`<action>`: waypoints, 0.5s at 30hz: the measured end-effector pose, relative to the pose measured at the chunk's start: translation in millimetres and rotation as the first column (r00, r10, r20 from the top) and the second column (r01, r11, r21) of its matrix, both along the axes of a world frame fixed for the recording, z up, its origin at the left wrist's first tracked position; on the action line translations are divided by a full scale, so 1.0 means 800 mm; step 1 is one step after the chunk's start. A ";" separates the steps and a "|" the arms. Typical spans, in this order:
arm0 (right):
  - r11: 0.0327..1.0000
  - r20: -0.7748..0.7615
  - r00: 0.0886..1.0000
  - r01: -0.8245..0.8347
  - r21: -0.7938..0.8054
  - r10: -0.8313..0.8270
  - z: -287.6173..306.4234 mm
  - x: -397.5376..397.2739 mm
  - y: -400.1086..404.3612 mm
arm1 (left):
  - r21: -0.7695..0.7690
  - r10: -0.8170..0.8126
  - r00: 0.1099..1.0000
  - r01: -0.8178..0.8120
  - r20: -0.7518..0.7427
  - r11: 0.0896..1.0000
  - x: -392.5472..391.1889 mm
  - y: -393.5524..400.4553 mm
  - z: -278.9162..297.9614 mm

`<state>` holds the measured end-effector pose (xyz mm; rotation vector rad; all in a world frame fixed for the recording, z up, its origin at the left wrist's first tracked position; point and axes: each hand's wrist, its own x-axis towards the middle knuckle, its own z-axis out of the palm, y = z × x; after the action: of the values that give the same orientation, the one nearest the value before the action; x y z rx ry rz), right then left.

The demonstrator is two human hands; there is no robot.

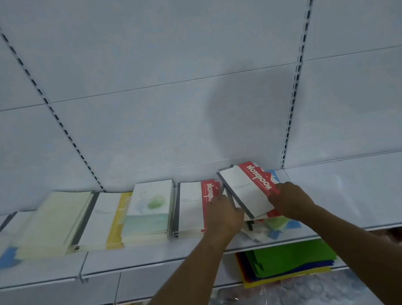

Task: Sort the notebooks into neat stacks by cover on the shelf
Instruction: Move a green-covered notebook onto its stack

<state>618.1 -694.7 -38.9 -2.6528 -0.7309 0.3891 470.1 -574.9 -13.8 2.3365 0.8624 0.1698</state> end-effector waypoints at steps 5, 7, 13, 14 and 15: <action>1.000 -0.035 0.999 0.007 -0.011 -0.007 -0.016 -0.001 0.017 | 0.007 0.013 0.998 -0.013 -0.064 1.000 0.009 0.016 -0.021; 0.999 0.042 0.998 0.042 -0.026 -0.040 -0.020 -0.003 0.023 | 0.030 0.041 0.995 -0.039 -0.087 0.999 0.014 0.017 -0.026; 0.997 -0.040 0.997 0.072 0.026 -0.071 -0.017 0.000 0.031 | 0.109 0.113 0.974 -0.093 -0.196 0.990 0.033 0.011 -0.035; 0.997 -0.050 0.996 0.077 0.028 -0.076 -0.021 0.000 0.031 | 0.113 0.138 0.968 -0.117 -0.209 0.987 0.036 0.011 -0.037; 0.995 -0.062 0.994 0.093 0.046 -0.090 -0.027 0.002 0.030 | 0.119 0.165 0.962 -0.141 -0.219 0.983 0.037 0.009 -0.038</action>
<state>619.5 -670.6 -60.4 -2.6055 -0.5900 0.4187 499.8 -567.6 -44.3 2.4166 1.1740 0.0090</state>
